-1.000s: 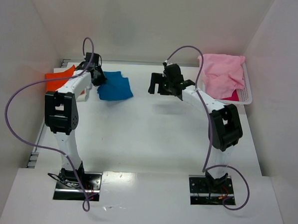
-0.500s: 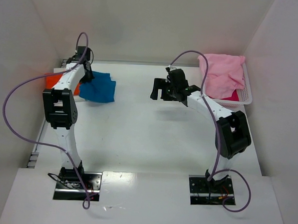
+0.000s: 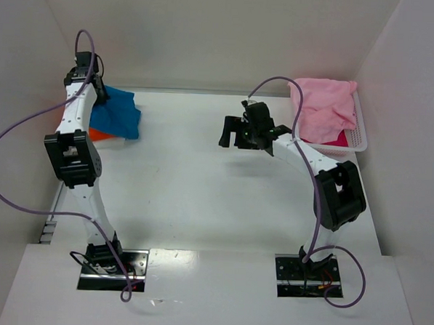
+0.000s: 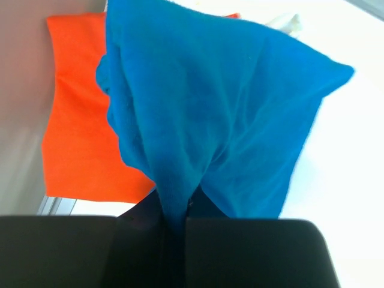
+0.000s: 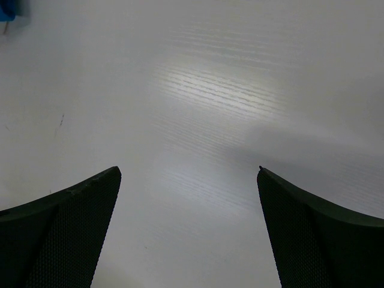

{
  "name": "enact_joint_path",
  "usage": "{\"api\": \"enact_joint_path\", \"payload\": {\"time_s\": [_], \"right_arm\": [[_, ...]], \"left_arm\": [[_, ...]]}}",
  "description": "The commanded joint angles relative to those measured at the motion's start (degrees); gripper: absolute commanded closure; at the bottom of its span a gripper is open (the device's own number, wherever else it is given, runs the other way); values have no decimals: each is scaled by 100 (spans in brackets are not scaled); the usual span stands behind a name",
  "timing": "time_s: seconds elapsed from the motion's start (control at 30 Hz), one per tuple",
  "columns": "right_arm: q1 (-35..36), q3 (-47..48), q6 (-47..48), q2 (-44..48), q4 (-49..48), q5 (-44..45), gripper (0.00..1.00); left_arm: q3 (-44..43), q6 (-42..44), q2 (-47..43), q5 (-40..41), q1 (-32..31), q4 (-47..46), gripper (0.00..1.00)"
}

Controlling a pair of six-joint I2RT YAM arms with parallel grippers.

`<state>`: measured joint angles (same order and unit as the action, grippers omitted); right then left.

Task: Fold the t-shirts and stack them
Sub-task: Put the neatly folded tshirt into the corner of the board with the left arm

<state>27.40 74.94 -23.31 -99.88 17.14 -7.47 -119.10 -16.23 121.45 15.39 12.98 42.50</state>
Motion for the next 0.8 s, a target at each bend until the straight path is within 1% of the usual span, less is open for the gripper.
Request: {"api": "enact_joint_path", "payload": {"time_s": [0.0,0.07,0.2,0.4,0.47,0.57,0.73,0.77], "right_arm": [[46,91,-42,-32,-115,-52,0],[46,91,-42,-93,-62,-97,0],[46,91,-42,-225,-54,-245,0],[46,91,-94,-287,-8,-360,0],[46,83,-94,-287,-114,-413,0],[46,16,-94,-292,-115,-413,0],[46,-32,-33,-392,-115,-474,0],[46,-32,-33,-392,-115,-475,0]], "left_arm": [[116,102,-16,-168,321,-101,100],[238,33,-77,-308,489,-188,100],[164,32,-113,-475,810,-233,100],[-253,32,238,-469,811,-128,100],[-254,-20,343,-333,811,-67,100],[-246,-88,414,78,863,-72,100],[283,-332,216,351,1087,-412,100],[527,-385,140,346,1154,-564,100]]}}
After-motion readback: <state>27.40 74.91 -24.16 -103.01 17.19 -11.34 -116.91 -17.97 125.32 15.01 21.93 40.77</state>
